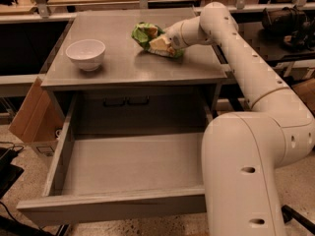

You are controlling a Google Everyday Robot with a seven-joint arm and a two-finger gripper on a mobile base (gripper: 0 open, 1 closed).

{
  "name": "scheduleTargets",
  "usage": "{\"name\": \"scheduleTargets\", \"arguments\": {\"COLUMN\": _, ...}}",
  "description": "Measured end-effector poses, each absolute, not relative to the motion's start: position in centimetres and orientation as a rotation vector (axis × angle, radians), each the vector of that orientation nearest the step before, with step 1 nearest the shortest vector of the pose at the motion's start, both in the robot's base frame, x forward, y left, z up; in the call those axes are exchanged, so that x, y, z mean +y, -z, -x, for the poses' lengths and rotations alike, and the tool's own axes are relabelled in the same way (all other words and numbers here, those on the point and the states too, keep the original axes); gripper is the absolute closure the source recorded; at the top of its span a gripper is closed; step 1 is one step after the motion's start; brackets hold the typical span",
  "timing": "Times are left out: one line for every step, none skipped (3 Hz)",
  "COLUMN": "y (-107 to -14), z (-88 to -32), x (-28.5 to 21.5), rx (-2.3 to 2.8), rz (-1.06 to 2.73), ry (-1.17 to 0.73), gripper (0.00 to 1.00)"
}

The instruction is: Place green rice chip bag into top drawer

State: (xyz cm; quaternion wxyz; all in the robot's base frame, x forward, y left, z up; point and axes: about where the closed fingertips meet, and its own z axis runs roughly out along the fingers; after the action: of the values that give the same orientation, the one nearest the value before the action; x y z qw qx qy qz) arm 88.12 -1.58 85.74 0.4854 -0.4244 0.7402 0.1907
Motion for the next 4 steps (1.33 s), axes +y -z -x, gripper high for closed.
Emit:
{"name": "scheduleTargets", "arguments": {"y": -85.76, "z": -88.12, "x": -1.58, "rx": 1.801, "rz": 1.033, "ry": -0.464, "gripper": 1.0}}
{"name": "scheduleTargets", "arguments": {"y": -85.76, "z": -88.12, "x": -1.58, "rx": 1.802, "rz": 1.033, "ry": -0.464, "gripper": 1.0}}
{"name": "scheduleTargets", "arguments": {"y": -85.86, "z": -88.12, "x": -1.58, "rx": 1.802, "rz": 1.033, "ry": -0.464, "gripper": 1.0}}
{"name": "scheduleTargets", "arguments": {"y": -85.86, "z": -88.11, "x": -1.58, "rx": 1.802, "rz": 1.033, "ry": -0.464, "gripper": 1.0}}
